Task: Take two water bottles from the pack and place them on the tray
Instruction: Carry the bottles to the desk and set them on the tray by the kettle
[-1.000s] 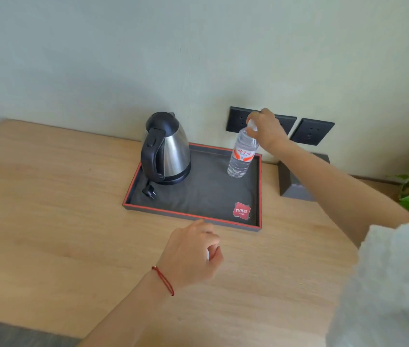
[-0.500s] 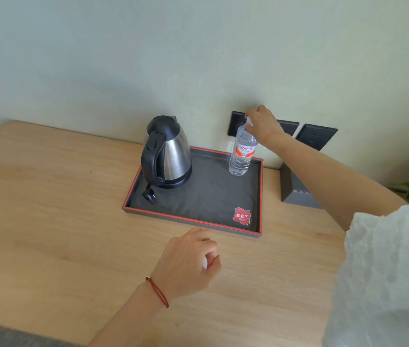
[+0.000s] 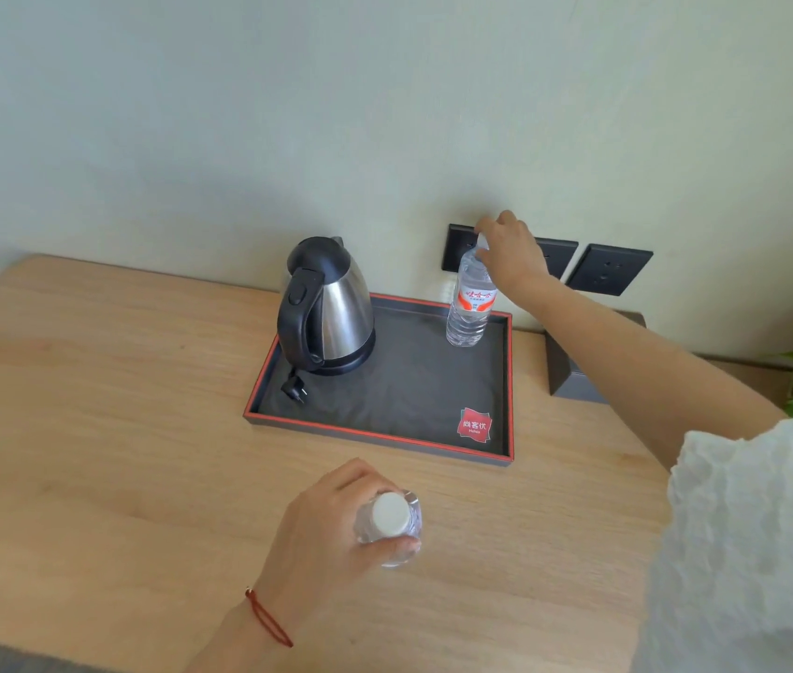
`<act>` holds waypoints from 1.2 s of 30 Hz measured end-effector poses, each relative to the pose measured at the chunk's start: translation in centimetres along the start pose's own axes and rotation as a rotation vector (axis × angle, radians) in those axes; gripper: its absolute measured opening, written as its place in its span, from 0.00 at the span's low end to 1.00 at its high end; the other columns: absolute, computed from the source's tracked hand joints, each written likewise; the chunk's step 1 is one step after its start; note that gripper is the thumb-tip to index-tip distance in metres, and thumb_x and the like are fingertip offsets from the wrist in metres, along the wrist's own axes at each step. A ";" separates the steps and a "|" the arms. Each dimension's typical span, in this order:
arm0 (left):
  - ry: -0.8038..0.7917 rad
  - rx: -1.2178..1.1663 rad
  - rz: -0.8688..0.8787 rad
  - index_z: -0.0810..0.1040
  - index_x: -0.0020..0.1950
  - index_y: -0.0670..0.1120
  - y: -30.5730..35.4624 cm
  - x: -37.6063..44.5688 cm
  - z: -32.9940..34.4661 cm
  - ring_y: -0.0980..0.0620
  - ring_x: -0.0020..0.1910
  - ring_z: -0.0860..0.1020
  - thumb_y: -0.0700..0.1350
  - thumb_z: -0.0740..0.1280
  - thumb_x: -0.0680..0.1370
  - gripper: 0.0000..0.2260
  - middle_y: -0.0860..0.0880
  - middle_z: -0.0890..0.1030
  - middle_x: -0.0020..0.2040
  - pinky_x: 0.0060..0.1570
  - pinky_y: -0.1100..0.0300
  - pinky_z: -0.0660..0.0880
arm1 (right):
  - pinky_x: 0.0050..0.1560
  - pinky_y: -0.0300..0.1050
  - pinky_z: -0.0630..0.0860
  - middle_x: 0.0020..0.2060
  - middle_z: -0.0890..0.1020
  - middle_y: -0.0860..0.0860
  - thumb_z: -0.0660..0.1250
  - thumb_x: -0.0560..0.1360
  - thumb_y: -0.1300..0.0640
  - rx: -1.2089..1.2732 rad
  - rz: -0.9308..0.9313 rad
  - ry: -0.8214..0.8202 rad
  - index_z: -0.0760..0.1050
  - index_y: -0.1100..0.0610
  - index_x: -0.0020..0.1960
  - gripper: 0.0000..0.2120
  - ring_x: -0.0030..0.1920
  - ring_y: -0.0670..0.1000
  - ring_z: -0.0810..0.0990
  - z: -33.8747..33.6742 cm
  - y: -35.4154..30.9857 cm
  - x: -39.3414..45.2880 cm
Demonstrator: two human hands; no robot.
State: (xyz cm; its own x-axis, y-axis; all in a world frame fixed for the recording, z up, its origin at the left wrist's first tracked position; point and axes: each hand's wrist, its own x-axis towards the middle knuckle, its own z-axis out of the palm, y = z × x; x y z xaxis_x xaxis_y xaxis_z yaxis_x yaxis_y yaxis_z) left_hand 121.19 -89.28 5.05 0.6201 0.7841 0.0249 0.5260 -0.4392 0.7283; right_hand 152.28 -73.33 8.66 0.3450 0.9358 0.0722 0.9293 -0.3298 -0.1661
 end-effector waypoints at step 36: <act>0.008 0.034 0.184 0.78 0.53 0.39 -1.3 31.1 -0.9 0.50 0.50 0.76 0.34 0.72 0.70 0.12 0.41 0.82 0.54 0.48 0.64 0.67 | 0.52 0.52 0.76 0.61 0.72 0.60 0.61 0.76 0.73 0.128 0.077 0.078 0.71 0.62 0.63 0.18 0.60 0.60 0.71 1.0 0.5 0.5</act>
State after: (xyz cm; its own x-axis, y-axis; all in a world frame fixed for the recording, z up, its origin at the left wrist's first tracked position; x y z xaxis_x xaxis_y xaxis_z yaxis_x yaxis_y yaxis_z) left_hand 139.28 -63.91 5.46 0.7032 0.6924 0.1613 0.4235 -0.5901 0.6873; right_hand 152.81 -72.89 7.63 0.4283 0.8942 0.1302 0.8771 -0.3767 -0.2980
